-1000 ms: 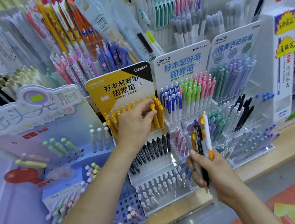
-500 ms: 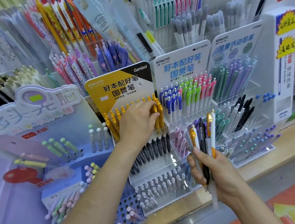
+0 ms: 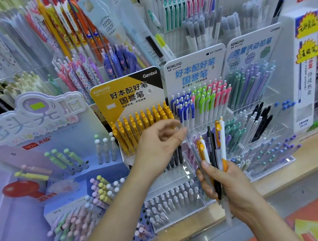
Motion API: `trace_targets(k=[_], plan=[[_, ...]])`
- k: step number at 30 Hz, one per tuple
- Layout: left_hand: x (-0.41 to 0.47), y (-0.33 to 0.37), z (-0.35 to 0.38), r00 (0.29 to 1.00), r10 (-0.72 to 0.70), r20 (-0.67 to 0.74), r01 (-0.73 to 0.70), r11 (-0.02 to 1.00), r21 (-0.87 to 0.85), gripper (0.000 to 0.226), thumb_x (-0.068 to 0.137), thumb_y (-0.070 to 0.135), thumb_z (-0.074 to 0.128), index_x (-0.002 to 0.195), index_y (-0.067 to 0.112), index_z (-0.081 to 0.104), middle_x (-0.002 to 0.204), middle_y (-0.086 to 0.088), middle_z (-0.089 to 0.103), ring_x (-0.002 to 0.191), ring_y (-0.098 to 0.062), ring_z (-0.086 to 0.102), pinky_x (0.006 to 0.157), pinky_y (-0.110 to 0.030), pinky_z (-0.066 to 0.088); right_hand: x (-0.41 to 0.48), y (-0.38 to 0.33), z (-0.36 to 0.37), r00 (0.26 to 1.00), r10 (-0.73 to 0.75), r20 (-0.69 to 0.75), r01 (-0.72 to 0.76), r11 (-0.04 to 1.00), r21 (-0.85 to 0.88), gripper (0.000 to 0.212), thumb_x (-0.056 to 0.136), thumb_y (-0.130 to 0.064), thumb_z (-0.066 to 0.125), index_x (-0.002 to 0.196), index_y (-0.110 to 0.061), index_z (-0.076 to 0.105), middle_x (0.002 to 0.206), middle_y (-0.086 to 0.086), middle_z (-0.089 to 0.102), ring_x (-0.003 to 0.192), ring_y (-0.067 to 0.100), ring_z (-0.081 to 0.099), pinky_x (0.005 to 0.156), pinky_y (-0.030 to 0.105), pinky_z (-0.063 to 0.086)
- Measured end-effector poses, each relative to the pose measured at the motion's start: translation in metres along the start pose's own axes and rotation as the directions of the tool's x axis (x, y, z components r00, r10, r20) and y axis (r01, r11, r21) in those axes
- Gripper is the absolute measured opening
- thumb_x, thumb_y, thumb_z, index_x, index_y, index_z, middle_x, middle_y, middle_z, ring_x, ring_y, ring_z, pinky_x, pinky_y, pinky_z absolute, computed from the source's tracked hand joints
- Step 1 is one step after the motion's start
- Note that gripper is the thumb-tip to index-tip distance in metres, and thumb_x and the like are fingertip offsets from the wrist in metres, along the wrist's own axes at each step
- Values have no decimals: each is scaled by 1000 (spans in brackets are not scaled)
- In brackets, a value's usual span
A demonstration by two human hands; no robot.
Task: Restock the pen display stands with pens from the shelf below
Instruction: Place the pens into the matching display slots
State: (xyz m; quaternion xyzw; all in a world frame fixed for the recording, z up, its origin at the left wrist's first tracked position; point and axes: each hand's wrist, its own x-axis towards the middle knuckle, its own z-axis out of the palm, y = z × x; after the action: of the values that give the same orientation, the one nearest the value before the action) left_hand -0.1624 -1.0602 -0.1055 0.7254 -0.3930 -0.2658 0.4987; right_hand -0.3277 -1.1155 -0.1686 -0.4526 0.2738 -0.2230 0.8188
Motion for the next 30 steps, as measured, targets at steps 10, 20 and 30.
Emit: trace_targets(k=[10, 20, 30], plan=[[-5, 13, -11, 997, -75, 2, 55, 706, -706, 9, 93, 11, 49, 96, 7, 56, 71, -6, 58, 63, -21, 60, 57, -27, 53, -6, -2, -2, 996, 71, 55, -72, 997, 11, 26, 85, -24, 72, 86, 0, 61, 62, 15, 54, 36, 14, 37, 37, 19, 31], [-5, 20, 4, 993, 106, 57, -109, 992, 64, 22, 77, 37, 76, 96, 32, 67, 86, 4, 63, 59, -3, 53, 58, -19, 46, -13, -12, 1, 993, 32, 113, -7, 977, -215, 23, 84, -23, 67, 84, -6, 52, 55, 7, 30, 42, 16, 25, 40, 22, 25], [-5, 20, -8, 996, 12, 88, 4, 983, -185, 7, 87, 9, 66, 91, 7, 72, 63, 9, 65, 46, 2, 50, 45, -8, 37, -17, -15, -4, 987, 54, 150, -39, 994, -101, 21, 88, -41, 63, 76, -25, 70, 61, 8, 41, 41, 14, 34, 42, 22, 27]])
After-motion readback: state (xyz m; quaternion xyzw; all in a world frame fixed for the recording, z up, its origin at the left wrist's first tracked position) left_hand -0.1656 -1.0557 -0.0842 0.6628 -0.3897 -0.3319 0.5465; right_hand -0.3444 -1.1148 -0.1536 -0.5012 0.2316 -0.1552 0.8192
